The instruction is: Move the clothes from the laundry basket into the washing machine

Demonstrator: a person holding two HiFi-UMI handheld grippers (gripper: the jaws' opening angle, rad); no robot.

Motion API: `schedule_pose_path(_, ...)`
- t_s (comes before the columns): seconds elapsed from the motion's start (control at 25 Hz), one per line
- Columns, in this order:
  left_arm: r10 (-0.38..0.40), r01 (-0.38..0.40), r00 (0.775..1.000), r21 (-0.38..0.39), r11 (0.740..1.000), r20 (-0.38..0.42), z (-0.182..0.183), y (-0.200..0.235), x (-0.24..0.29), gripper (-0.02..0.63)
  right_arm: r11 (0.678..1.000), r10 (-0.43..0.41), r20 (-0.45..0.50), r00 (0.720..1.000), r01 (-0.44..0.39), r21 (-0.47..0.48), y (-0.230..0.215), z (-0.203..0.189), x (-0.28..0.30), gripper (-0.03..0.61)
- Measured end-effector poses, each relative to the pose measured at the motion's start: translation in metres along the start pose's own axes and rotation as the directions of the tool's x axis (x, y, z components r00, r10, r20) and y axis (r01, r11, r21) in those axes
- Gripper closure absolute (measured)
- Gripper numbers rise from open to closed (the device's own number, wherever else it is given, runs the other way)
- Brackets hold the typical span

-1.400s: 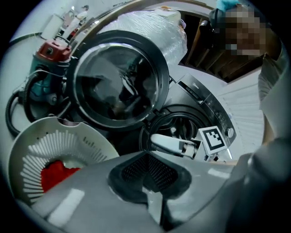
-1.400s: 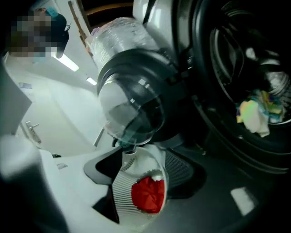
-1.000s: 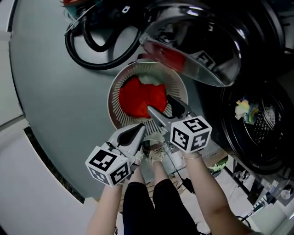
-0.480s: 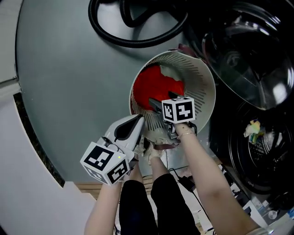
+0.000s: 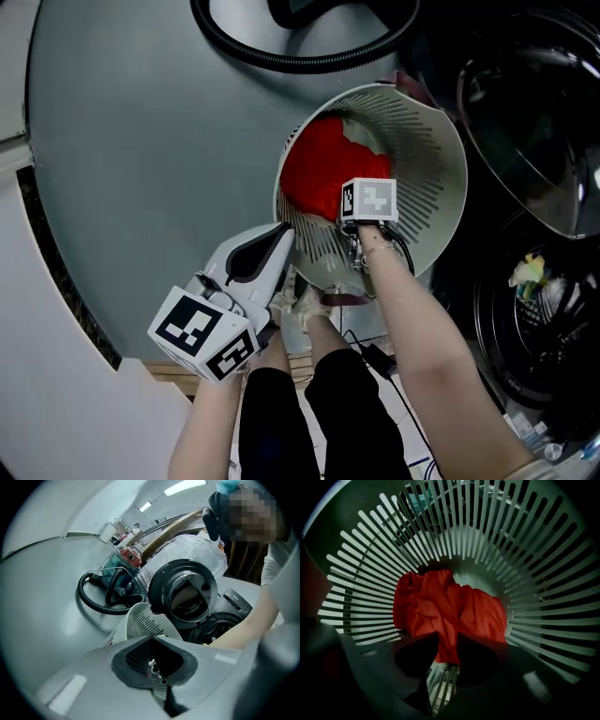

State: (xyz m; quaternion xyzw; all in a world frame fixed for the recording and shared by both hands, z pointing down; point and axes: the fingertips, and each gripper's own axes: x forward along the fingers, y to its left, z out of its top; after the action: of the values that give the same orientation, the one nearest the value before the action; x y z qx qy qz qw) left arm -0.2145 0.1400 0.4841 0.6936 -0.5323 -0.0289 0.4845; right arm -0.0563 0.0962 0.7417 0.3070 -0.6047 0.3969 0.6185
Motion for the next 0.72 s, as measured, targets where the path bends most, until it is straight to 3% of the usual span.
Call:
schedule_pose_path(0.08, 0.000, 0.000, 1.000, -0.004, 1.000, -0.010, -0.004, 0.000, 0.000, 0.614, 1.000, -0.017, -0.004, 1.000, 0.017, -0.005, 0.000, -0.002, -0.004, 0.548)
schedule_pose_path(0.28, -0.014, 0.014, 1.000, 0.003, 1.000, -0.028, 0.000, -0.014, -0.001, 0.614, 0.996, 0.087, 0.135, 0.987, -0.087, -0.003, 0.012, 0.014, -0.041, 0.551)
schedule_pose_path(0.48, -0.025, 0.027, 0.999, 0.023, 0.999, -0.047, 0.014, -0.040, -0.004, 0.614, 0.962, 0.236, 0.321, 0.917, -0.268, 0.058, 0.025, 0.025, -0.116, 0.551)
schedule_pose_path(0.56, -0.037, 0.039, 0.998, 0.033, 0.999, -0.055, 0.019, -0.055, -0.005, 0.614, 0.948, 0.275, 0.335, 0.901, -0.311, 0.061, 0.027, 0.019, -0.135, 0.551)
schedule_pose_path(0.64, -0.047, 0.049, 0.997, 0.052, 0.997, -0.053, 0.023, -0.069, -0.007, 0.614, 0.950, 0.280, 0.312, 0.908, -0.309, 0.047, 0.025, 0.011, -0.134, 0.549)
schedule_pose_path(0.68, -0.048, 0.052, 0.998, 0.069, 0.996, -0.047, 0.026, -0.072, -0.007, 0.614, 0.951, 0.281, 0.301, 0.911, -0.306, 0.039, 0.024, 0.011, -0.126, 0.529)
schedule_pose_path(0.72, -0.049, 0.052, 0.998, 0.086, 0.995, -0.039, 0.028, -0.073, -0.005, 0.614, 0.949, 0.288, 0.290, 0.913, -0.312, 0.037, 0.023, 0.014, -0.116, 0.447)
